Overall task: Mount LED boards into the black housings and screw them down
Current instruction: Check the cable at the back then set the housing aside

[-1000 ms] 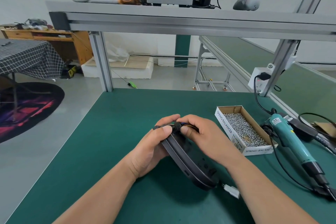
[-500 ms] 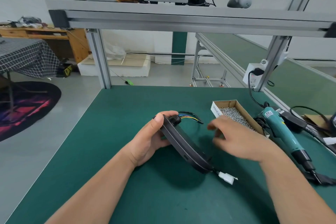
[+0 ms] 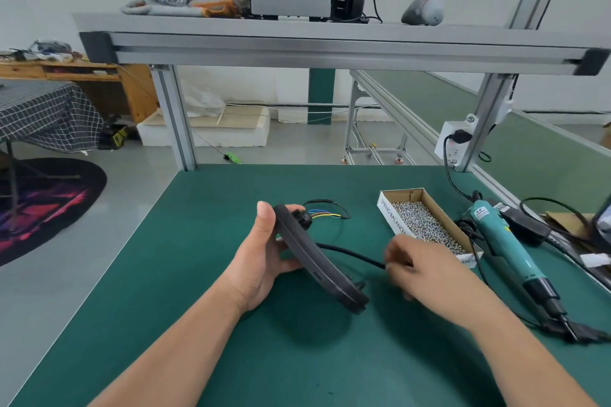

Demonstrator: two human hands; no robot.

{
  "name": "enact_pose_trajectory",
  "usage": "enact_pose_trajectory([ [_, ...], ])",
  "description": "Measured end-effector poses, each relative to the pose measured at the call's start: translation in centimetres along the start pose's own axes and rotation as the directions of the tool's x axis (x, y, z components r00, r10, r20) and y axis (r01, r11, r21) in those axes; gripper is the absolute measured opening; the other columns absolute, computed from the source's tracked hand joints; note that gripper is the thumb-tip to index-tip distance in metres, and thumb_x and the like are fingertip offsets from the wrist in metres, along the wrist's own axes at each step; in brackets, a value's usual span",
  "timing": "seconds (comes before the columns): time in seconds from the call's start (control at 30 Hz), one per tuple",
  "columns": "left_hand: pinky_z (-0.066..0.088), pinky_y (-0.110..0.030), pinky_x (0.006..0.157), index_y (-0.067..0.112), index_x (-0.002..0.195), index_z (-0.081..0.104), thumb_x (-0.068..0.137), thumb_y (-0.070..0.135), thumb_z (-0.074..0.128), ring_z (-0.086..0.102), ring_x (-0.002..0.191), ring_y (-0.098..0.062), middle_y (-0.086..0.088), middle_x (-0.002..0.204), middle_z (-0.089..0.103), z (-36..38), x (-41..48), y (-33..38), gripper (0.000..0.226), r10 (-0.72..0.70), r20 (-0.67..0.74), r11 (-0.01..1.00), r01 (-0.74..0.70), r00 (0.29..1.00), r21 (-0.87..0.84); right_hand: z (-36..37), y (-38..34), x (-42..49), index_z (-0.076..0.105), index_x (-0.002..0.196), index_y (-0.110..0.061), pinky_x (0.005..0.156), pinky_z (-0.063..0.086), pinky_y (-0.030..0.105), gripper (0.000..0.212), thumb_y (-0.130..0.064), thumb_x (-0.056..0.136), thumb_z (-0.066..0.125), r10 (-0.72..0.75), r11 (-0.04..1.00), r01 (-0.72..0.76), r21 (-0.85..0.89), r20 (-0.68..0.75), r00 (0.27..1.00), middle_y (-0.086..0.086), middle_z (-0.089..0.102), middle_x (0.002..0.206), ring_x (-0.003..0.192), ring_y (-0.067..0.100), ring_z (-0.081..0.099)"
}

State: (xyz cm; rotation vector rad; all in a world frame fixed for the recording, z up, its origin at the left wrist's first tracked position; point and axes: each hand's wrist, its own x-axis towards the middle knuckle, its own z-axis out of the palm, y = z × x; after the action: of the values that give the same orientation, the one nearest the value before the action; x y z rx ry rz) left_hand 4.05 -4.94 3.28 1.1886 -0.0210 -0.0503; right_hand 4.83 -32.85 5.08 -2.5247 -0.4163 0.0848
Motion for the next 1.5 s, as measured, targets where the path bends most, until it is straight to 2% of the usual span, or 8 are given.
enact_pose_trajectory([
  [0.13,0.062,-0.056,0.089,0.019,0.130,0.069,0.058,0.099,0.061,0.066,0.108,-0.029,-0.003,0.124,0.074,0.3,0.4,-0.4,0.107,0.006,-0.035,0.999,-0.005,0.999,0.039,1.0,-1.2,-0.1,0.069,0.105,-0.038,0.061,0.041,0.014,0.010,-0.032,0.104,0.060,-0.137,0.940,0.195,0.281,-0.214,0.967,-0.015,0.067,0.077,0.063,0.003,0.056],
  [0.33,0.061,-0.061,0.093,0.037,0.109,0.080,0.061,0.096,0.059,0.069,0.118,-0.029,0.004,0.115,0.078,1.0,0.5,-0.6,0.079,-0.008,-0.107,0.998,0.014,0.994,0.063,2.2,-3.8,-1.5,0.063,0.118,-0.040,0.077,0.047,0.025,0.053,-0.082,0.087,0.057,-0.397,0.915,0.402,-0.024,-0.219,0.891,-0.020,0.056,0.102,0.092,0.006,0.060],
  [0.47,0.060,-0.061,0.096,0.034,0.124,0.075,0.058,0.103,0.056,0.065,0.127,-0.026,0.005,0.128,0.075,0.7,0.4,-0.6,0.097,-0.007,-0.127,0.994,0.021,0.992,0.108,2.7,-4.2,-1.4,0.065,0.115,-0.035,0.070,0.051,0.035,0.034,-0.056,0.088,0.065,-0.396,0.918,0.362,-0.165,-0.306,0.865,-0.016,0.055,0.100,0.081,0.008,0.057],
  [0.6,0.060,-0.054,0.098,0.038,0.134,0.070,0.075,0.100,0.037,0.068,0.126,-0.019,0.010,0.138,0.070,0.2,0.4,-0.7,0.092,-0.033,-0.066,0.969,0.048,0.997,0.241,2.3,-3.1,-0.7,0.068,0.105,-0.037,0.081,0.051,0.033,0.012,-0.036,0.093,0.070,-0.218,0.972,0.236,0.003,-0.375,0.901,-0.018,0.064,0.098,0.091,0.006,0.061],
  [0.8,0.062,-0.044,0.064,0.031,0.133,0.066,0.073,0.095,0.043,0.070,0.086,-0.023,-0.002,0.118,0.070,0.0,1.2,-1.4,0.090,0.009,-0.167,0.983,0.022,0.986,0.184,0.8,-1.0,-0.1,0.074,0.096,-0.038,0.075,0.047,0.012,0.018,-0.021,0.097,0.072,-0.005,0.911,0.142,0.387,-0.335,0.942,-0.016,0.076,0.092,0.086,0.002,0.069],
  [0.97,0.051,-0.034,0.049,0.023,0.127,0.066,0.088,0.088,0.042,0.054,0.060,-0.019,-0.013,0.106,0.061,-0.4,1.6,-1.8,0.079,0.021,-0.206,0.986,0.014,0.978,0.167,-0.4,0.3,0.3,0.077,0.104,-0.034,0.059,0.055,0.029,0.021,-0.040,0.086,0.068,0.118,0.805,0.130,0.579,-0.372,0.921,-0.012,0.072,0.077,0.066,0.009,0.059],
  [1.27,0.051,-0.034,0.052,0.021,0.119,0.072,0.082,0.085,0.049,0.054,0.061,-0.020,-0.004,0.090,0.070,-0.9,1.6,-2.2,0.078,0.032,-0.183,0.962,0.019,0.983,0.272,-5.8,2.3,-0.2,0.080,0.090,-0.023,0.044,0.044,0.024,0.010,-0.024,0.089,0.071,0.330,0.578,0.317,0.752,-0.570,0.752,-0.004,0.072,0.076,0.056,0.015,0.058],
  [1.5,0.051,-0.034,0.052,0.021,0.113,0.076,0.078,0.089,0.054,0.054,0.061,-0.021,-0.005,0.089,0.071,-1.5,1.8,-2.7,0.079,0.048,-0.158,0.955,0.001,0.986,0.298,-11.7,7.0,-3.2,0.076,0.073,-0.023,0.043,0.038,0.020,0.034,-0.011,0.102,0.062,0.498,0.494,0.388,0.778,-0.619,0.607,-0.005,0.065,0.069,0.053,0.015,0.053],
])
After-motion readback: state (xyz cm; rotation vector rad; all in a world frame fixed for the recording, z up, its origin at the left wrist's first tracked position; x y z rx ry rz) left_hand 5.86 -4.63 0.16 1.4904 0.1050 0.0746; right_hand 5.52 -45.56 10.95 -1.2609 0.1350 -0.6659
